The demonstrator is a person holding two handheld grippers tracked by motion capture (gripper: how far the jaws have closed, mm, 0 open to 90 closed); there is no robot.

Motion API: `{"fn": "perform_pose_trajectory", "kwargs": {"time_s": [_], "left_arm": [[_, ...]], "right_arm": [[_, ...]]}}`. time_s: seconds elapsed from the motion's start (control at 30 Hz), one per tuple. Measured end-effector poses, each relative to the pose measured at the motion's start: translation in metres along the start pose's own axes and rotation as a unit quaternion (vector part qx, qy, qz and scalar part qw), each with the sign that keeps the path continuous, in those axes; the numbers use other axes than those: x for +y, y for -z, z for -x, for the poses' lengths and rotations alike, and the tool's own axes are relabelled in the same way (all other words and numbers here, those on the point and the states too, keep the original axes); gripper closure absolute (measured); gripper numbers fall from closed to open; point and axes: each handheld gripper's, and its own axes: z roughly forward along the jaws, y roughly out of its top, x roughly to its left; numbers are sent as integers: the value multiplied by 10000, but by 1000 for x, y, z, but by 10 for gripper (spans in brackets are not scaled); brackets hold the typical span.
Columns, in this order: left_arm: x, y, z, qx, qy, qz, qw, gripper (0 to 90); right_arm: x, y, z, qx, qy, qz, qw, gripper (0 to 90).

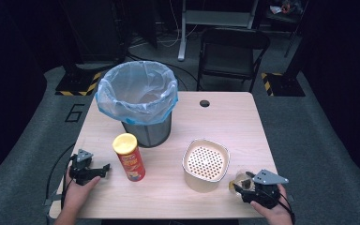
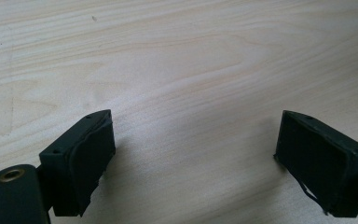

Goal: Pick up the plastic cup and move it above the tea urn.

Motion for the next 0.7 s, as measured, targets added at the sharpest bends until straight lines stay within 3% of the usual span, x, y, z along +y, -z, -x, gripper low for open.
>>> {"fn": "perform_pose_trajectory", "kwargs": {"time_s": [0.27, 0.7], "left_arm": [[0, 0, 0, 0, -1, 1, 10000, 113], [0, 0, 0, -2, -3, -1, 10000, 113]], "right_arm": [[-2, -1, 3, -39, -77, 44, 10000, 308], [-1, 1, 9, 146, -112, 46, 9998, 332]]}}
